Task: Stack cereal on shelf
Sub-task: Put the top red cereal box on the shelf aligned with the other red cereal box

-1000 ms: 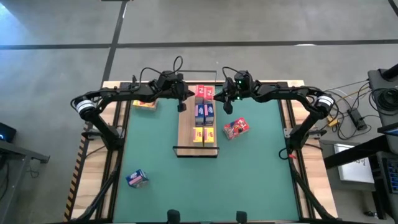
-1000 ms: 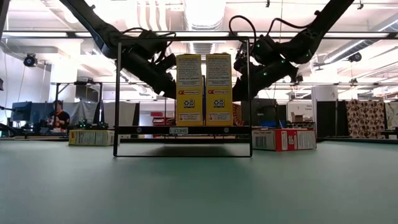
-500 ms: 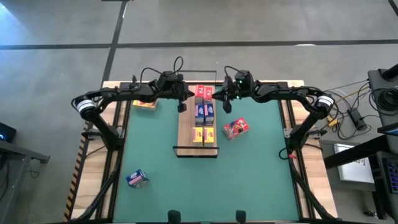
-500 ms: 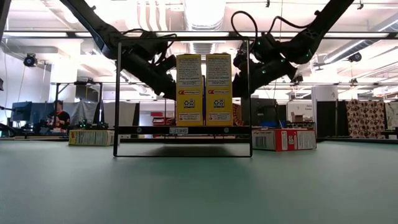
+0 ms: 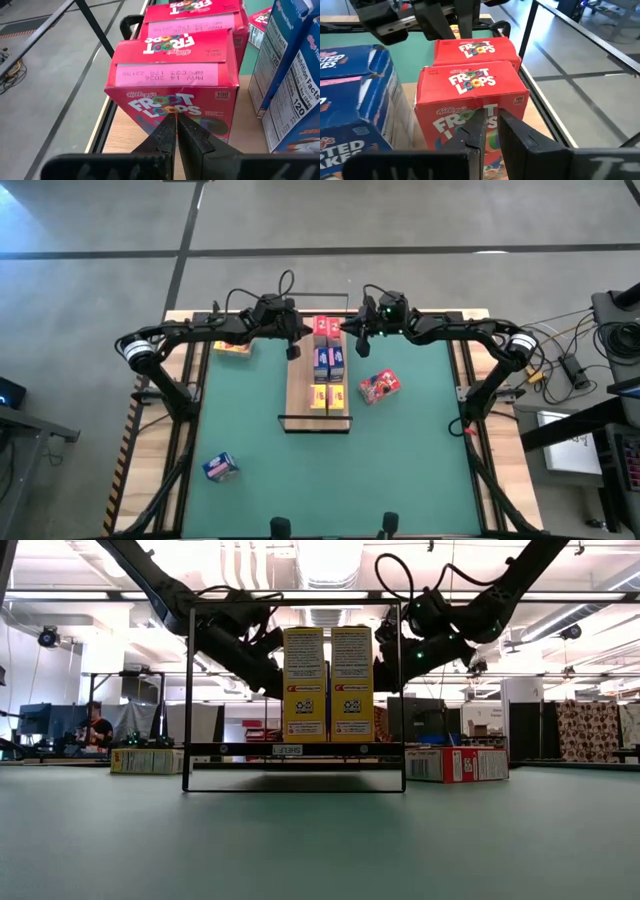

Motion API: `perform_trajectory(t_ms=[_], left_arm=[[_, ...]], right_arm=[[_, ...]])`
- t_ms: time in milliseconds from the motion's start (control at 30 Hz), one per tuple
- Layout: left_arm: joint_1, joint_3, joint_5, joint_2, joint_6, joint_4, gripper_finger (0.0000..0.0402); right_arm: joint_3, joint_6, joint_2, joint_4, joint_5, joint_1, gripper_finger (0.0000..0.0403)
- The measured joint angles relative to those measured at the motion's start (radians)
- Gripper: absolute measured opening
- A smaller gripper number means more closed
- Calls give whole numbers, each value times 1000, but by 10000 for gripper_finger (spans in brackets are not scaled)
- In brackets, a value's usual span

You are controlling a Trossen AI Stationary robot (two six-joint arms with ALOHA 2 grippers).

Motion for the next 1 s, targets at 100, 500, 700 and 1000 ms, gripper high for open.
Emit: perform_trajectory(t_ms=[100, 500, 700, 1000], left_arm=[[0, 0, 0, 0, -5, 9, 0], [0, 0, 0, 0, -5, 11, 0], [0, -1, 0, 0, -4, 13, 0], [0, -2, 0, -35, -5, -30, 0]], right_arm=[[0, -8, 1, 6, 33, 0, 38], [2, -14, -94, -112, 75, 2, 38], [-2, -14, -131, -172, 66, 22, 38], [-13, 1, -170, -199, 75, 42, 38]])
